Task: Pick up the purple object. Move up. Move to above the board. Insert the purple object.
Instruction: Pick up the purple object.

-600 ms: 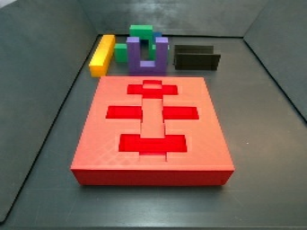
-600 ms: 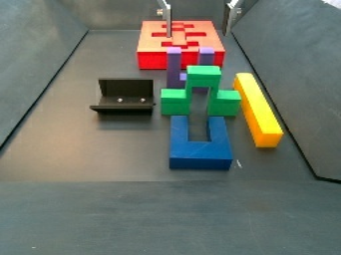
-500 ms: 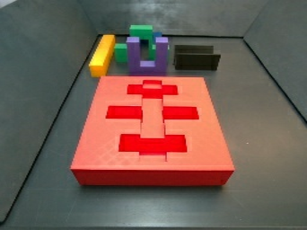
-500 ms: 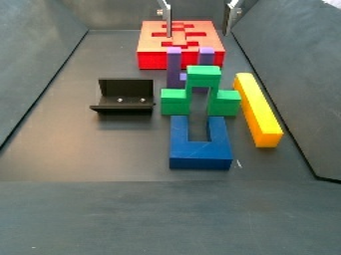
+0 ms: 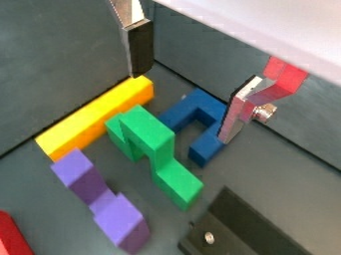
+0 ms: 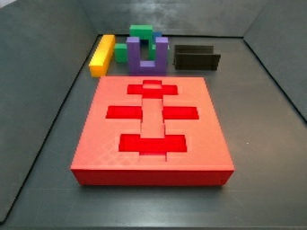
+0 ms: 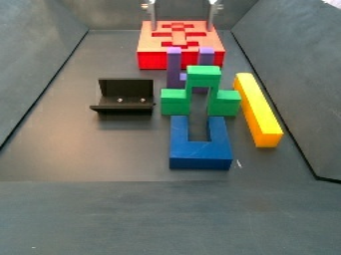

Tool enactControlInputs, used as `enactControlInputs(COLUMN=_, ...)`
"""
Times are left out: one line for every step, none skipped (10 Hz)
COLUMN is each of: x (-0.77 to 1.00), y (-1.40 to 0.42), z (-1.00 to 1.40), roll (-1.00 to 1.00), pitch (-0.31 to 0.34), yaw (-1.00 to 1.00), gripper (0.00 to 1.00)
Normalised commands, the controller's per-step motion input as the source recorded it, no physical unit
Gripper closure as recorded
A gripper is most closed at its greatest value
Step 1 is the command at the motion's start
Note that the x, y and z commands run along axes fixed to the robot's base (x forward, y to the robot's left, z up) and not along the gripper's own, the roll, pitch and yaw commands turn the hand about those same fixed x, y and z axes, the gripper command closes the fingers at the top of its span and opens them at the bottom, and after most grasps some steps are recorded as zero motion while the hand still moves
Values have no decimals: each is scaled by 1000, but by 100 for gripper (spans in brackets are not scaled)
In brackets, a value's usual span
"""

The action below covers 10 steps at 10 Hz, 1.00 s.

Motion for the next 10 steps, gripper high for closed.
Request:
enactControlInputs(x=523, y=-129, z=-200, roll=-100, pitch=-56, yaw=-66, gripper=0)
enactControlInputs(x=477, y=-277, z=-269, roll=-49, pitch=-41, yaw=0, gripper=0)
enactControlInputs(x=320, y=-363, z=-311, roll=-1, pitch=-13, yaw=131, gripper=0)
enactControlInputs(x=266, y=-460, z=-294, roll=0, pitch=-14, yaw=140, gripper=0)
enactControlInputs(x=260, y=-514, z=-243, roll=0, pitch=-1, yaw=137, gripper=0)
enactControlInputs(x=97, y=-583, z=-229, roll=86, pitch=0, yaw=194, gripper=0)
enactControlInputs(x=0, y=-620, z=-206, roll=150, pitch=0, yaw=197, gripper=0)
enactControlInputs(x=-40, y=-603, z=-229, roll=170, pitch=0, yaw=197, gripper=0)
enactControlInputs(x=-66, y=-551, z=-269, roll=163, pitch=0, yaw=186, gripper=0)
enactControlInputs(x=-129, y=-243, z=-266, roll=91, pitch=0, yaw=86, gripper=0)
